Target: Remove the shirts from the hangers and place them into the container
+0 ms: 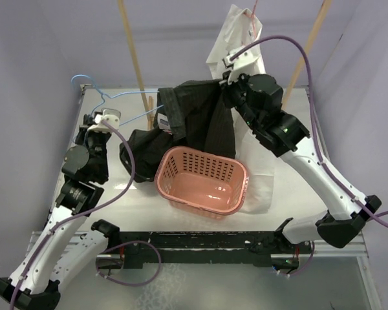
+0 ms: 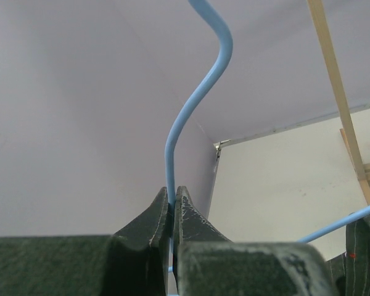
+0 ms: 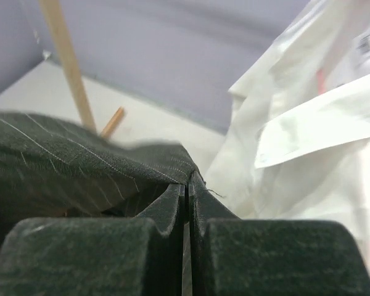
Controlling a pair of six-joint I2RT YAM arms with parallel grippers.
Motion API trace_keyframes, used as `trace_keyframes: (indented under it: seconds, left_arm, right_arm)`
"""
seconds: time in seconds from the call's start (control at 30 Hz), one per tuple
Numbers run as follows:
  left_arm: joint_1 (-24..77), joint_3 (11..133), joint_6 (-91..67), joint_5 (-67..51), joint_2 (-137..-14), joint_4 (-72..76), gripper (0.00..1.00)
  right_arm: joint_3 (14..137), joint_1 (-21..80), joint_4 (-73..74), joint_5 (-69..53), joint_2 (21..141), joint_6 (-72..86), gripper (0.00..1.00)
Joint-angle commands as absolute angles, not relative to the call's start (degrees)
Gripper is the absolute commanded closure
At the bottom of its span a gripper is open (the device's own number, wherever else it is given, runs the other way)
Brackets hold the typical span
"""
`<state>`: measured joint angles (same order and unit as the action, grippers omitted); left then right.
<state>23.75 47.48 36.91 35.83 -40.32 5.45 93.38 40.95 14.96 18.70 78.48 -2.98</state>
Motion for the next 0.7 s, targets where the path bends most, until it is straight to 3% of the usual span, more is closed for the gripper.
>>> trace_keyframes:
  seconds: [0.0, 0.4, 0.67]
  left_arm:
    - [23.6, 47.0, 33.1, 39.3, -36.0, 4.3, 1.00]
    - [23.6, 45.0, 30.2, 42.7, -31.7, 0.0, 1.00]
    - [23.5, 41.7, 30.7, 47.0, -26.3, 5.2, 1.00]
  right_arm:
    - [101.3, 39.1, 8.4, 26.9, 78.8, -6.6, 1.00]
    - [124.8, 36.5, 17.8, 12.0, 92.5, -4.8, 1.00]
    - [114.5, 36.6, 14.4, -3.7, 91.1, 2.8, 1.00]
